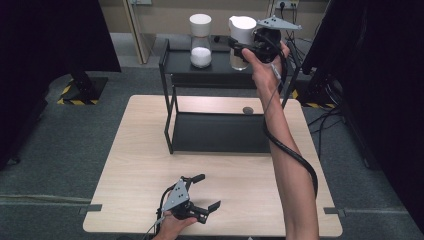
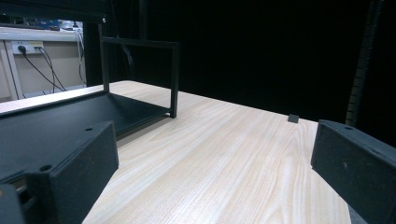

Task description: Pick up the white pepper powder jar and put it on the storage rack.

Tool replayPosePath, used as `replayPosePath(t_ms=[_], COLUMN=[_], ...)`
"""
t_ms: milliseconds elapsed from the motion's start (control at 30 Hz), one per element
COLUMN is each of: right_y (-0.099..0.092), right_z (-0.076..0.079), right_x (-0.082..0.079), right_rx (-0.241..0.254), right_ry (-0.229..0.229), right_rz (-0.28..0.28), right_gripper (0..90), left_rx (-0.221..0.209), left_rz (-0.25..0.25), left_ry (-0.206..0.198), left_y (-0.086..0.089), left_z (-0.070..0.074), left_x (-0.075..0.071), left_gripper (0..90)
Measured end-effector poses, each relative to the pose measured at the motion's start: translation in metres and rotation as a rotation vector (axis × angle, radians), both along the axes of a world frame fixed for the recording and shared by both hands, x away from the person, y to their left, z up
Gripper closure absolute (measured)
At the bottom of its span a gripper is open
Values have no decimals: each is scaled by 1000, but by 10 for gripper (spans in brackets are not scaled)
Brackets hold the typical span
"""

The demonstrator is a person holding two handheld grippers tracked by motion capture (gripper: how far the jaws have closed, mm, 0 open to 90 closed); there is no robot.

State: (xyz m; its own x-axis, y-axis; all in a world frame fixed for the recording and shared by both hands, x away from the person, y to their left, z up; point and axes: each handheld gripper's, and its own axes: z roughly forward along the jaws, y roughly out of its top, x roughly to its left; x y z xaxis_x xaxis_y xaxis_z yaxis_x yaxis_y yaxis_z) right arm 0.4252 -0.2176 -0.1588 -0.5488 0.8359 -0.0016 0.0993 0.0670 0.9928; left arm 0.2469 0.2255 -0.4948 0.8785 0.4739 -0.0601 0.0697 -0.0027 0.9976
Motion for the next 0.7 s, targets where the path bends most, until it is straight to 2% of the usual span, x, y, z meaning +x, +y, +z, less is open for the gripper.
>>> replayPosePath(t_ms=[333, 700], right_y=[9, 15], right_z=[-6, -12], right_x=[14, 25], right_rx=[-3, 7], right_ry=[8, 17], right_rz=[-34, -43], right_gripper=[310, 310], left_rx=[3, 5], left_rz=[-9, -12], left_ry=[-1, -4], left_y=[-1, -2], left_z=[0, 0], left_x=[-1, -1], left_gripper=[3, 3])
